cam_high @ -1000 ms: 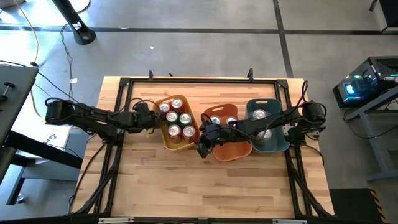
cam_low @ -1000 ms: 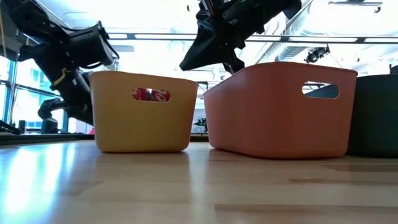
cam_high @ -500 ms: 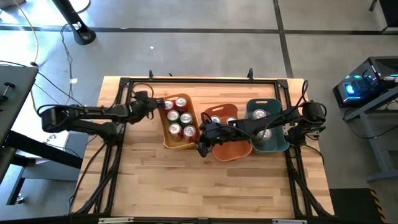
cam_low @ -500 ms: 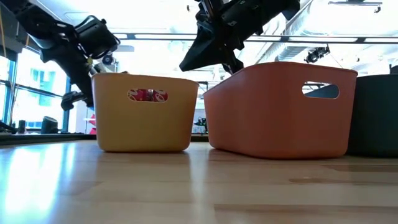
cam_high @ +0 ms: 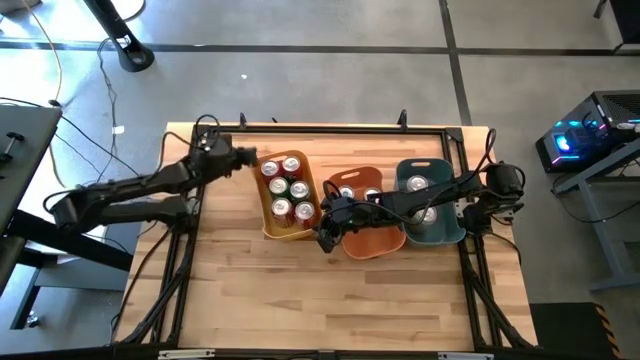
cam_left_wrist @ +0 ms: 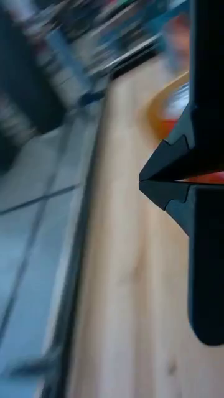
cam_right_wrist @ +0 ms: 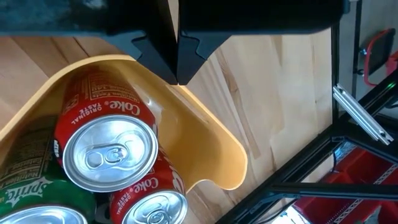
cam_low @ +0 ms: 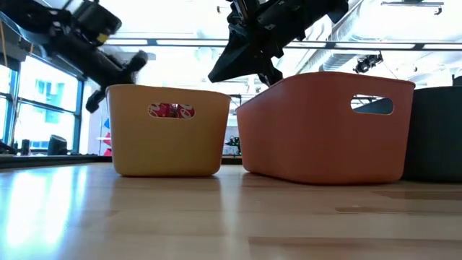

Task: Sort soda cans
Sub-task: Adjust the bins

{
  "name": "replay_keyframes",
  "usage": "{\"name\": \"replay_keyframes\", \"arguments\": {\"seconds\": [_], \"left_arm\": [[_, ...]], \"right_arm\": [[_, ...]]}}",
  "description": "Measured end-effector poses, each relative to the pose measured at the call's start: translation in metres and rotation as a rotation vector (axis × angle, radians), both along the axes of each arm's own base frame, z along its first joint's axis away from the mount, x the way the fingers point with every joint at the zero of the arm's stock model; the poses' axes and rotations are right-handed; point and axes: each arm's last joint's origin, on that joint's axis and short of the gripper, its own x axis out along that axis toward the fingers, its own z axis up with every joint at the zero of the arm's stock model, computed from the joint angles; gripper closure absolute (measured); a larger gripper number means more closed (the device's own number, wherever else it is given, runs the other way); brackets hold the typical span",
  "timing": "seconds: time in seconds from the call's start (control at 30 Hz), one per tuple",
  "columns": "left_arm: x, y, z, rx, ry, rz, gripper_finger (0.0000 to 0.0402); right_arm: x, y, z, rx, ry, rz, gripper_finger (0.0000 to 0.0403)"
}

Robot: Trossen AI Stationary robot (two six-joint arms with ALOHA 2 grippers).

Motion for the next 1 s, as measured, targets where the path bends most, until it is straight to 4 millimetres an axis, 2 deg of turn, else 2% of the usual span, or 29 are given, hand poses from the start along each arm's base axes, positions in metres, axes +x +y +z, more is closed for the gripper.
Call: {"name": "replay_keyframes", "arguments": {"seconds": [0.1, 0.2, 0.43, 0.6, 0.77, 1.0], "left_arm": [[-0.008, -0.016, -0.001, -0.101, 0.038, -0.127, 0.0401], [-0.019, -0.034, -0.003, -0.195, 0.074, -0.161, 0.0401], [-0.038, -0.053, -0.005, -0.231, 0.108, 0.006, 0.0401], [-0.029, -0.052, -0.008, -0.224, 0.092, 0.051, 0.0401], [-0.015, -0.047, -0.019, -0.272, 0.125, 0.082, 0.0401], [0.005, -0.04, -0.017, -0.219, 0.011, 0.088, 0.0401]], "right_arm": [[0.0, 0.0, 0.0, 0.0, 0.0, 0.0, 0.0403], [0.0, 0.0, 0.0, -0.006, 0.001, 0.003, 0.0403], [0.001, -0.008, 0.0, -0.03, 0.002, -0.006, 0.0403], [0.001, -0.016, 0.0, -0.035, 0.003, -0.016, 0.0403], [0.002, -0.021, 0.0, -0.042, -0.003, -0.02, 0.0403], [0.003, -0.019, 0.002, -0.036, -0.029, -0.017, 0.0403]]}}
